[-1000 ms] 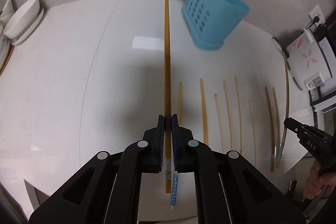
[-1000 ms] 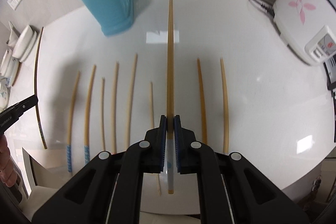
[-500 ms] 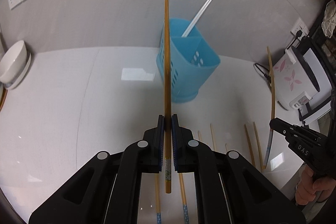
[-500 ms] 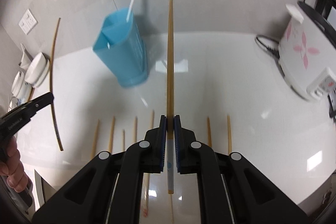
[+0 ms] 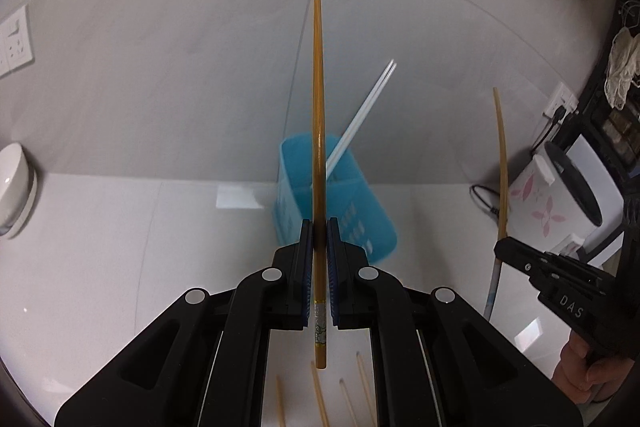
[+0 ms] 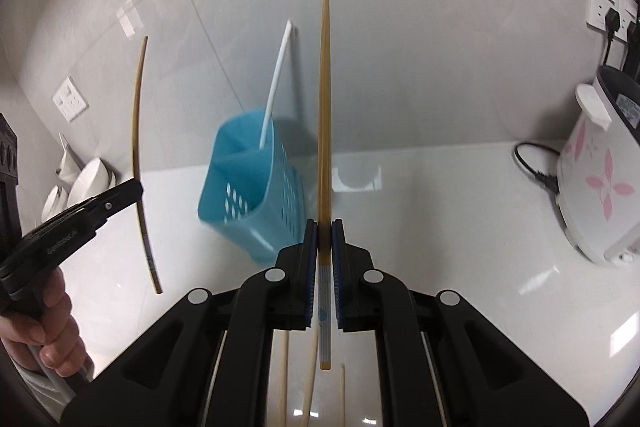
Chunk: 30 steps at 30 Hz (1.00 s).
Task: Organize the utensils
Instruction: 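Lift both held chopsticks and carry them over the blue utensil holder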
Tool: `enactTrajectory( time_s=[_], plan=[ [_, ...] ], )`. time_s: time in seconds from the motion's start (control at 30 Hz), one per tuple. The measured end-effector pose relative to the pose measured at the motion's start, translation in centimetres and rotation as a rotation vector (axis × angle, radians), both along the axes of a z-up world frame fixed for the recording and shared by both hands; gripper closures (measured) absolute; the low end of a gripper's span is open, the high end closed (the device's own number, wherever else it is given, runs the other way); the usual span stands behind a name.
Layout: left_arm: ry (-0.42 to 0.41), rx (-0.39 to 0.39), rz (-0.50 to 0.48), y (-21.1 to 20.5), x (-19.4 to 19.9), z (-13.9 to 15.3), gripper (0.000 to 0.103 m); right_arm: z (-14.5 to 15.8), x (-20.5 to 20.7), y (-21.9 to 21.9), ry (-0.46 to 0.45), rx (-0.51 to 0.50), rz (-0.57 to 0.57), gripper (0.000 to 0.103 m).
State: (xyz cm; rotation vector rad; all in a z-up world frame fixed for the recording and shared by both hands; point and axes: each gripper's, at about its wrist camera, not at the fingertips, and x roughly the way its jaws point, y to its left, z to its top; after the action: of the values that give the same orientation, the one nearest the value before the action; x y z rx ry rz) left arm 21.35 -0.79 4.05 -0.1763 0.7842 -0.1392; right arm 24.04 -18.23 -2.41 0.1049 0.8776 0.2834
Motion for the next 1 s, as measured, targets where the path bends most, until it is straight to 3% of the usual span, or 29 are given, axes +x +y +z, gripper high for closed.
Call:
enactTrajectory(
  time_s=[0.33,0.57,1.0],
  plan=[
    [-0.243,-0.035,-0.012,-1.3,2.6,-0.5,0.097,-0.7,2.9,1.0,-0.027,0.027,-0.003,0.097],
    [-0.275,0.0,0.005,-2.0,3.6,-2.6,0.097,-1.3,3.8,1.2,-0.027,0.032,-0.012,0.097],
    [-0.23,0.023,-0.014,-2.7,5.0,-6.2,0.097,-2.1,3.9,1.8,-0.023,0.022,-0.012,0.097]
  ],
)
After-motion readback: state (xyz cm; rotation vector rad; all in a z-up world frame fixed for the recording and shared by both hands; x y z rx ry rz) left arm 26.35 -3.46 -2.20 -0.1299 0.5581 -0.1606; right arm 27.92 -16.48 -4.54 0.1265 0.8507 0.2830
